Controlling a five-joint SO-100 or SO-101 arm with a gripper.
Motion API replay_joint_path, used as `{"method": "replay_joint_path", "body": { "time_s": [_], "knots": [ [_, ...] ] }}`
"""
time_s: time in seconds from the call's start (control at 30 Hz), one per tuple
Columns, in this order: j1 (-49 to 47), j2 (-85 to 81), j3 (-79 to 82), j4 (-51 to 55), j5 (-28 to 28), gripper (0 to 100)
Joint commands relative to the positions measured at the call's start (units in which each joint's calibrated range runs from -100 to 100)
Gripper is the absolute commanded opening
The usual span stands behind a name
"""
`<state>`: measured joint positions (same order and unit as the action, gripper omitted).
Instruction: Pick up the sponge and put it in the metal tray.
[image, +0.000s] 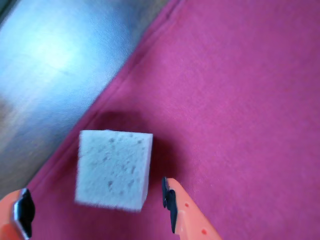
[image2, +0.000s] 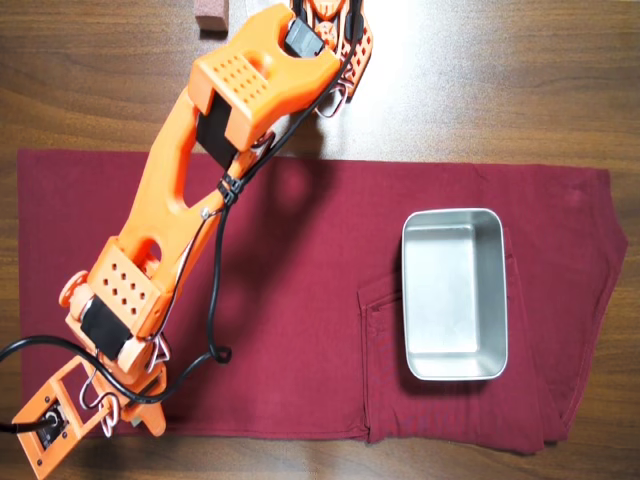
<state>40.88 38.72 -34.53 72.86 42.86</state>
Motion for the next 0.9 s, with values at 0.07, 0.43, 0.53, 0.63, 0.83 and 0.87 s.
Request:
{"method": "replay_joint_path", "body": {
  "time_s": [0.07, 0.43, 0.53, 0.63, 0.83, 0.87],
  "knots": [
    [0.4, 1.0, -2.6, -3.3, 0.3, 34],
    [-1.2, 4.4, -2.6, -7.3, -0.1, 34],
    [-1.3, 4.4, -2.6, -8.5, -0.7, 7],
    [-1.3, 5.2, -2.6, -8.4, -0.5, 0],
    [-1.1, 4.3, -2.7, -8.3, -0.5, 0],
    [-1.4, 1.9, -2.7, -7.0, -0.8, 0]
  ]
}}
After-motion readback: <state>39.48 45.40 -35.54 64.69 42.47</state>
